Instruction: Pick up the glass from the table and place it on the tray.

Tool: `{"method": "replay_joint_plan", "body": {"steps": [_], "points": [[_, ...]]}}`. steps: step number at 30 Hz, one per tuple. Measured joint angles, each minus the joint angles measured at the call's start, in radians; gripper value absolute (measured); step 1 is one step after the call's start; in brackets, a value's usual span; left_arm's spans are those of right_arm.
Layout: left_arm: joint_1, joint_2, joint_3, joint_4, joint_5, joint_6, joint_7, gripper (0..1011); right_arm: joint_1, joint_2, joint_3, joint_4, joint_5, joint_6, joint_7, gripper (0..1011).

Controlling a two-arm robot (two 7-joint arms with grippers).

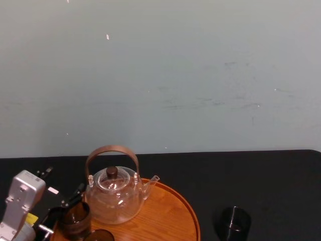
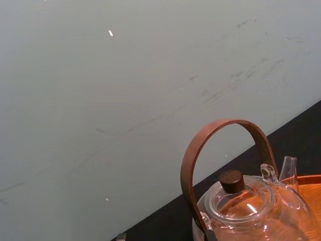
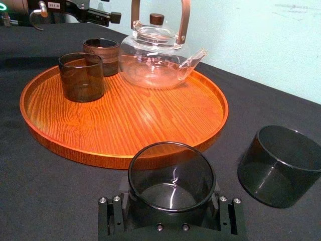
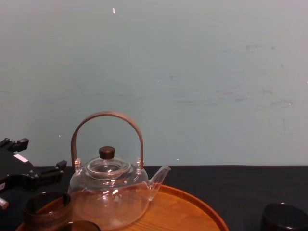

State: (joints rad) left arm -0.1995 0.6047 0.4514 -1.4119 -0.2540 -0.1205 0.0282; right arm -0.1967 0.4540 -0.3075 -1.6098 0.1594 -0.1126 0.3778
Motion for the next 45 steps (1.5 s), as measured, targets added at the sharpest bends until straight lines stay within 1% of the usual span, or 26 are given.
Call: {"method": "replay_joint_plan", "body": {"steps": [11, 14, 22, 25, 28, 31, 34, 35, 39, 45], "points": [[0.000, 0.000, 0.000, 0.000, 0.000, 0.000, 0.000, 1002, 0.001, 0.001, 0.001, -0.001, 0.004, -0.002, 0.003, 912], [0.000, 0.000, 0.000, 0.000, 0.000, 0.000, 0.000, 1002, 0.019, 0.000, -0.004, 0.006, 0.012, -0.012, 0.027, 911], [0.000, 0.000, 0.000, 0.000, 0.000, 0.000, 0.000, 1001, 0.072, -0.006, -0.052, -0.003, 0.011, -0.016, 0.076, 911], [0.000, 0.000, 0.000, 0.000, 0.000, 0.000, 0.000, 1001, 0.109, -0.017, -0.086, -0.002, 0.004, -0.015, 0.096, 911], [0.000, 0.000, 0.000, 0.000, 0.000, 0.000, 0.000, 1001, 0.131, -0.026, -0.107, 0.008, 0.000, -0.015, 0.105, 911], [0.000, 0.000, 0.000, 0.000, 0.000, 0.000, 0.000, 1002, 0.165, -0.042, -0.133, 0.032, -0.004, -0.018, 0.115, 911], [0.000, 0.000, 0.000, 0.000, 0.000, 0.000, 0.000, 1001, 0.204, -0.064, -0.161, 0.073, -0.005, -0.025, 0.127, 911], [0.000, 0.000, 0.000, 0.000, 0.000, 0.000, 0.000, 1001, 0.204, -0.064, -0.161, 0.073, -0.005, -0.025, 0.127, 911], [0.000, 0.000, 0.000, 0.000, 0.000, 0.000, 0.000, 1001, 0.241, -0.086, -0.191, 0.115, -0.005, -0.032, 0.139, 911], [0.000, 0.000, 0.000, 0.000, 0.000, 0.000, 0.000, 1001, 0.277, -0.107, -0.219, 0.165, -0.005, -0.051, 0.146, 911]]}}
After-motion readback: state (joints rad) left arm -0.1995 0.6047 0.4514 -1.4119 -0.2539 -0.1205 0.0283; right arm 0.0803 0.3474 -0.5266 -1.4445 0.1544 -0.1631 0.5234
